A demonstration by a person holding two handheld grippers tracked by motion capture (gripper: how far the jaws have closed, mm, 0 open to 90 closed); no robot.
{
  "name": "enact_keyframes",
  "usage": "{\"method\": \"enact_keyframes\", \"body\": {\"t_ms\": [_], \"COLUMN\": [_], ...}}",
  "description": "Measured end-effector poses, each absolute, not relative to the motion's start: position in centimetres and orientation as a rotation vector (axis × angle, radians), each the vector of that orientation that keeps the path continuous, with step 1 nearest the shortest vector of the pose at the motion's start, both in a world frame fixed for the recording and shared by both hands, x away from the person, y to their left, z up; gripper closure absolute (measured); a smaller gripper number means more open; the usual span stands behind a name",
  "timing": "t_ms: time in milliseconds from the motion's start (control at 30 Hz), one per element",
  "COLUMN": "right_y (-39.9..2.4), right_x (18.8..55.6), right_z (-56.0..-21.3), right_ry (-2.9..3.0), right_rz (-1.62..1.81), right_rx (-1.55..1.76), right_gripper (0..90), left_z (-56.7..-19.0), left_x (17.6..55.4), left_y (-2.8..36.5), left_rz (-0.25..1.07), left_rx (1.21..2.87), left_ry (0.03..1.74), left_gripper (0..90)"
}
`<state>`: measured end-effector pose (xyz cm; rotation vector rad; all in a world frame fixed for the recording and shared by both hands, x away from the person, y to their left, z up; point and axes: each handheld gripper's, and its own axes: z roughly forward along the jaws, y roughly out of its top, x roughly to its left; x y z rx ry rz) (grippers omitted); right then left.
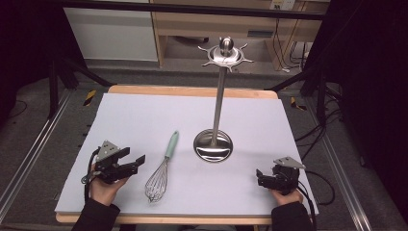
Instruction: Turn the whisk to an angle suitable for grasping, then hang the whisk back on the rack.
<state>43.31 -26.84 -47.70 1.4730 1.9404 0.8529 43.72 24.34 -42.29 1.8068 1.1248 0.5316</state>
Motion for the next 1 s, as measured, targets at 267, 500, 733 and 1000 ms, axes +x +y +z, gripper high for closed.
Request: {"method": "enact_keyframes", "body": {"t_ms": [267, 500, 733, 1000], "right_y": [-26.7, -26.7, -26.8, -26.8], "right_x": [43.2, 43.2, 43.1, 43.1], "right_z": [-47.7, -47.6, -47.6, -47.6], "right_ry": [1.937, 1.93, 1.926, 1.92], "right_rz": [0.848, 0.851, 0.855, 0.857], "right_rx": [1.479, 1.478, 1.471, 1.467], "right_gripper": [7.5, 7.4, 7.4, 7.4], "left_z": [-41.4, -40.6, -40.0, -39.9], "left_x": [43.6, 43.9, 45.0, 45.6], "left_y": [23.7, 23.5, 22.2, 20.5], "left_rz": [0.528, 0.518, 0.53, 0.517], "left_rx": [1.825, 1.831, 1.867, 1.911], "left_ry": [1.095, 1.083, 1.067, 1.058], "left_gripper": [31.1, 32.6, 33.2, 33.0]}}
